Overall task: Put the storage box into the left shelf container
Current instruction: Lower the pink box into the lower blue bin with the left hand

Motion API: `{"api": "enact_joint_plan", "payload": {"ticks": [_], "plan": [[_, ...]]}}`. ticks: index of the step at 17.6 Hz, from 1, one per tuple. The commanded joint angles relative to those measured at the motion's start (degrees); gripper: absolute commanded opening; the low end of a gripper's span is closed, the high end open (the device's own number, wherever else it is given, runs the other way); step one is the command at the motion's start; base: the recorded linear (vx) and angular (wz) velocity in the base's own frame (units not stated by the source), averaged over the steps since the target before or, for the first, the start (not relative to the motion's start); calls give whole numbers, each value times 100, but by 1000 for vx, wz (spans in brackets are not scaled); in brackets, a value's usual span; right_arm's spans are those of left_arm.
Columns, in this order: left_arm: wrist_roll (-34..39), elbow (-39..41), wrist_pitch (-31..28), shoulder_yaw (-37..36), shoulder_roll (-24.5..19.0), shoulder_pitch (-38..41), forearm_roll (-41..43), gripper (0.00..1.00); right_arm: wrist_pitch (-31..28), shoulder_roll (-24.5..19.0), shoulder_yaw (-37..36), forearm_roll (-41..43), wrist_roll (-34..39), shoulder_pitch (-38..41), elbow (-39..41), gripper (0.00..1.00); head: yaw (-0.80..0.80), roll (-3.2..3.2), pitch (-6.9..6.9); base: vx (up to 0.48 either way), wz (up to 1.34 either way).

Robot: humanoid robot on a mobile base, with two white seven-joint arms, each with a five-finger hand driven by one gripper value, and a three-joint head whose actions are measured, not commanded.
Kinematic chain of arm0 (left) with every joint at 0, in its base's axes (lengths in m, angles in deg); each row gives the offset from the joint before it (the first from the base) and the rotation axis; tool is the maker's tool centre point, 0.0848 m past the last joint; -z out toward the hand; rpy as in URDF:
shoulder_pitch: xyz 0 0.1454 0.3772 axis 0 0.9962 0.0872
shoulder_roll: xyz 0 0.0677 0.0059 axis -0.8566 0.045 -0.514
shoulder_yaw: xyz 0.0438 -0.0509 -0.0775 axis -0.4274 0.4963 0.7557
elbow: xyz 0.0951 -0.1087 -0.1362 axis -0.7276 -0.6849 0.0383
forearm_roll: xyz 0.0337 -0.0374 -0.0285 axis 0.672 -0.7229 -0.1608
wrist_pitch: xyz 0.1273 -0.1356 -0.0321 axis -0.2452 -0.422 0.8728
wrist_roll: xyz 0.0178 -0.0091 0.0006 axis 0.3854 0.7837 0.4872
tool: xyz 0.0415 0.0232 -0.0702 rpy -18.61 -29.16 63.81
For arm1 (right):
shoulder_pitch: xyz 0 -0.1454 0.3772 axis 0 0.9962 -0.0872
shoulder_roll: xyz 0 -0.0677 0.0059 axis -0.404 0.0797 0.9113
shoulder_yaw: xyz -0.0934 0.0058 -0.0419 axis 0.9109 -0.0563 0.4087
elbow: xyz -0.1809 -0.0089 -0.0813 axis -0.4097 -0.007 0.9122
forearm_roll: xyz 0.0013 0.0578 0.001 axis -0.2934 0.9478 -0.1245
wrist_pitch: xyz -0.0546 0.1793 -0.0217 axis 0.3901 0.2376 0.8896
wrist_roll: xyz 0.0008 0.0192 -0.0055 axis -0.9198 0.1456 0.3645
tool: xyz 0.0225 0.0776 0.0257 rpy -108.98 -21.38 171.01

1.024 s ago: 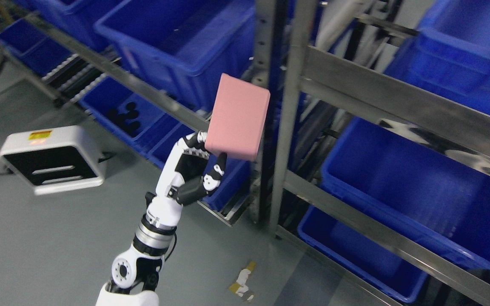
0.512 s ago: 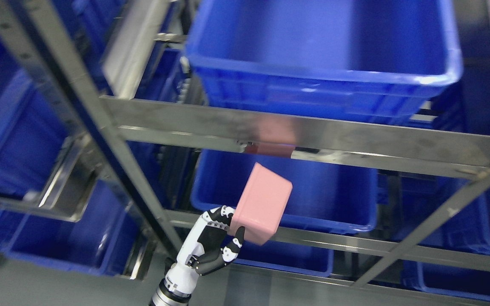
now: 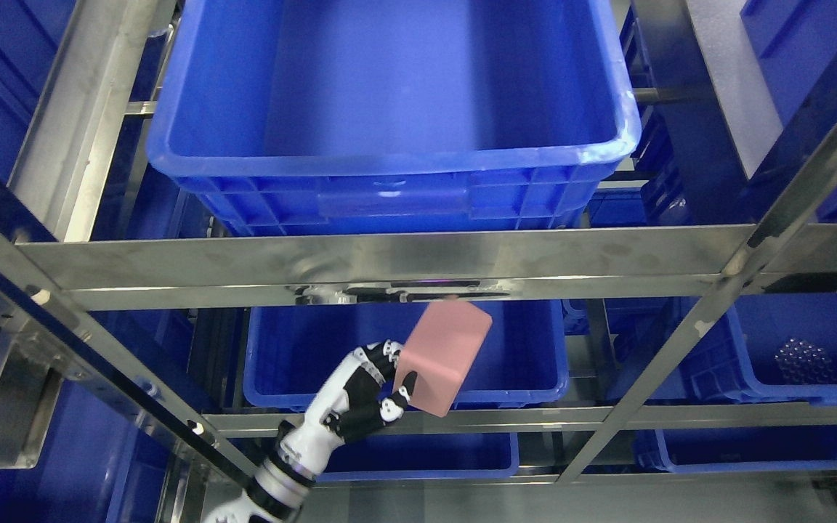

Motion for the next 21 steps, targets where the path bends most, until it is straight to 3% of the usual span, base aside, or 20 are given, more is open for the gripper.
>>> {"api": "enact_joint_plan", "payload": {"ticks": [1, 5, 8, 13, 14, 15, 17, 18, 21], "plan": [[-60, -1526, -167, 662, -100, -1611, 1471, 3, -22, 100, -26, -9, 2, 70, 100, 100, 0, 0, 0, 25, -111], [-497, -2257, -132, 251, -100, -2360, 2901, 3, -22, 100, -26, -9, 2, 70, 100, 100, 0, 0, 0, 10, -40], [-622, -3047, 323, -225, -100, -2729, 4248, 4, -22, 100, -26, -9, 2, 70, 100, 100, 0, 0, 0, -5, 20], [-579, -3542, 756, -288, -100, -2897, 5068, 7, -22, 100, -26, -9, 2, 70, 100, 100, 0, 0, 0, -1, 2], [-579, -3516, 747, -244, -100, -2915, 5077, 16, -22, 100, -26, -9, 2, 70, 100, 100, 0, 0, 0, 0, 0], [-579, -3489, 747, -209, -100, -2932, 5077, 33, -22, 100, -26, -9, 2, 70, 100, 100, 0, 0, 0, 0, 0], [-553, -3454, 756, -104, -100, -2985, 5069, 47, -22, 100, -26, -9, 2, 70, 100, 100, 0, 0, 0, 0, 0], [-422, -3402, 747, 62, -100, -3011, 5051, 61, -22, 100, -26, -9, 2, 70, 100, 100, 0, 0, 0, 0, 0], [498, -2998, 756, 117, -100, -3029, 4763, 87, -22, 100, -26, -9, 2, 70, 100, 100, 0, 0, 0, 0, 0]]}}
